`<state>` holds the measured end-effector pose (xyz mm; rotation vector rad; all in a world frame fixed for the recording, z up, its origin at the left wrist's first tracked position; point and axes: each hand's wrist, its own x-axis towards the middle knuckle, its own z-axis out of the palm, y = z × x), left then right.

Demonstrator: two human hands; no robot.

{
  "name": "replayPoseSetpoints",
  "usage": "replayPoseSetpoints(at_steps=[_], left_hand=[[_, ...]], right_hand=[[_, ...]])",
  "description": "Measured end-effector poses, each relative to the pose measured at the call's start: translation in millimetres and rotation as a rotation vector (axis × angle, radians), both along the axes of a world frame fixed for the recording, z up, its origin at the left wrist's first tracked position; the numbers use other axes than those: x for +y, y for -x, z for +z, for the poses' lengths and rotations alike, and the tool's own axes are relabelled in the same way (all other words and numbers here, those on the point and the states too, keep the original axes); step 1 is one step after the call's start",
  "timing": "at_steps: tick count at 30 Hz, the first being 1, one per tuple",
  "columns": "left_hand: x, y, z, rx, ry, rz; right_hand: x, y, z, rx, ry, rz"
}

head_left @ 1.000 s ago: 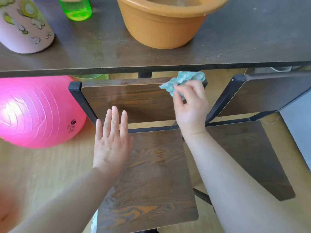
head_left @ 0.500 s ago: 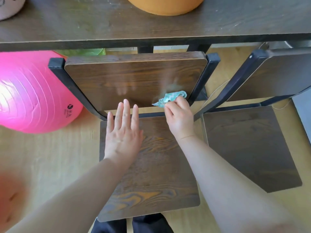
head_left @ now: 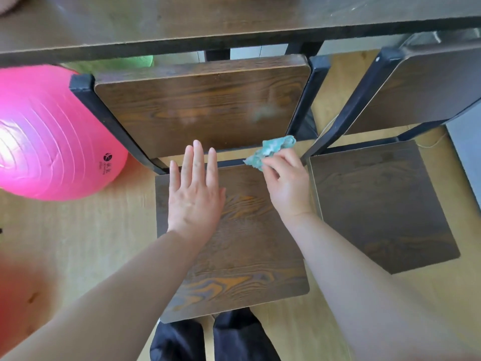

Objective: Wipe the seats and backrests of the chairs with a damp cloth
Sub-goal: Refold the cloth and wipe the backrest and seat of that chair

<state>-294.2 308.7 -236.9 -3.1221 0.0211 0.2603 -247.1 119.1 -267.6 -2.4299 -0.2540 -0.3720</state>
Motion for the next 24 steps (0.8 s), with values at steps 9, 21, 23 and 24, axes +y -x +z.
replayPoseSetpoints(at_steps=[9,21,23,24], left_hand=[[-13,-11,24,-0.028,0.022,-0.025],[-32,-35,44,-0.036,0.027,-0.041],[-32,-36,41,-0.038,0.033,-0.037],[-33,-36,38,-0.043,0.033,-0.038]], right_hand=[[-15,-46,98,-0.328,-0.099,-0.157],[-23,-82,103,-0.359,-0.076,-0.082],[-23,-83,99,-0.355,-0.073,-0.083],[-22,-84,98,-0.361,-0.074,-0.085]])
